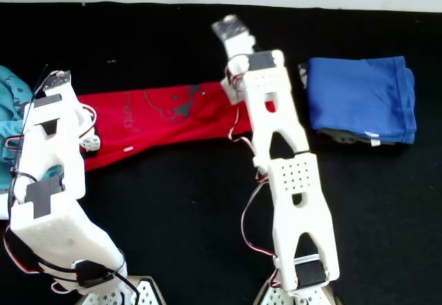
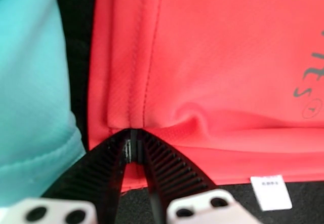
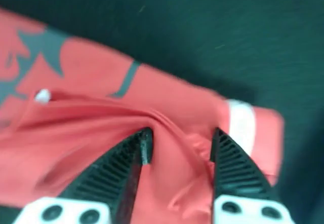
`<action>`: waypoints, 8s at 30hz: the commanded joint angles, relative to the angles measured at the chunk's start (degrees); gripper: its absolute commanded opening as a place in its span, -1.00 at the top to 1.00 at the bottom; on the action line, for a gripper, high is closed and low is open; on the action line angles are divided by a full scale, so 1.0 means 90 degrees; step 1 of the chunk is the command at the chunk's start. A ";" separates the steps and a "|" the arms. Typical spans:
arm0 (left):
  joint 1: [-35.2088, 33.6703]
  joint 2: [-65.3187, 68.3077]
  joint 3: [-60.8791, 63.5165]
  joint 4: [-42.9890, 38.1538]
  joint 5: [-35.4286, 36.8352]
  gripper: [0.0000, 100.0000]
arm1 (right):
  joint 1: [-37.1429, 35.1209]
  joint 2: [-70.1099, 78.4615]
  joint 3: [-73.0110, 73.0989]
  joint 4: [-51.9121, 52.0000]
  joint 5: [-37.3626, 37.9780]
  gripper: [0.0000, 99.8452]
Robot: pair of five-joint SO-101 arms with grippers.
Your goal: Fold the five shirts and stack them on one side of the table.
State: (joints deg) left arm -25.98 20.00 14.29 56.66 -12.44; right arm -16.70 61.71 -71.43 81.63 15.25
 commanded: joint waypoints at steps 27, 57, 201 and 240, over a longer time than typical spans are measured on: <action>0.0044 0.0024 0.0015 -0.0127 0.0020 0.98 | -0.0943 -0.0005 -0.0650 0.0620 0.0068 0.97; -0.1871 -0.0269 -0.1372 0.0313 -0.0410 0.98 | -0.0601 -0.0669 -0.2828 0.2173 0.0098 0.97; 0.5299 0.3306 -0.7536 0.2803 0.1670 0.88 | 0.2291 -1.1961 1.7578 -0.5162 0.0410 0.99; 0.1880 -0.0806 -0.2437 0.2227 0.1065 0.88 | 0.2300 -1.1961 1.7548 -0.5172 0.0029 0.99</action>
State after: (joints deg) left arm -6.55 16.22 -17.98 86.90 -2.33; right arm 3.52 -45.98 85.85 36.44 16.13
